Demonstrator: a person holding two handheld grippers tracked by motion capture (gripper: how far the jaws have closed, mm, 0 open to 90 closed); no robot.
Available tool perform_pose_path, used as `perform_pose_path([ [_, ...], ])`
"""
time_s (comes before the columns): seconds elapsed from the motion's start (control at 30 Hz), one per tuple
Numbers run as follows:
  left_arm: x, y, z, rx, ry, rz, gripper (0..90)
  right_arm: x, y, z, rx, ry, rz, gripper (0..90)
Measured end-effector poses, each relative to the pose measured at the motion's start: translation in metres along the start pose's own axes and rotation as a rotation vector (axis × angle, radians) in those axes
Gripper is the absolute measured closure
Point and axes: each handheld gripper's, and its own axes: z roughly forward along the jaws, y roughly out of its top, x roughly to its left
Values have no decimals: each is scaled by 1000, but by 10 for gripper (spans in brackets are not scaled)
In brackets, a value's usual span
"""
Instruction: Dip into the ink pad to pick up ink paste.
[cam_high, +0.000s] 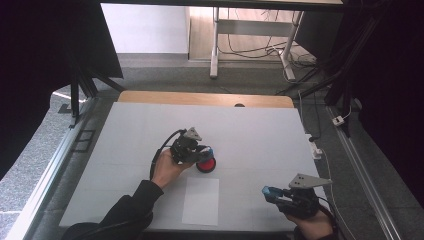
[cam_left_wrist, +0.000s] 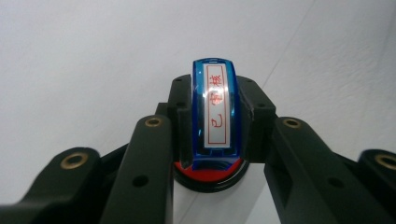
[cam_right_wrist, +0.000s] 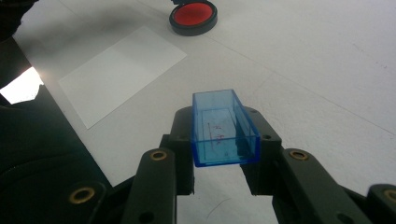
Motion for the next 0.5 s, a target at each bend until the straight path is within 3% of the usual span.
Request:
perform_pose_path([
  [0.5, -4, -4, 13, 50, -6, 5, 702, 0, 0, 0, 0, -1, -2, 682],
])
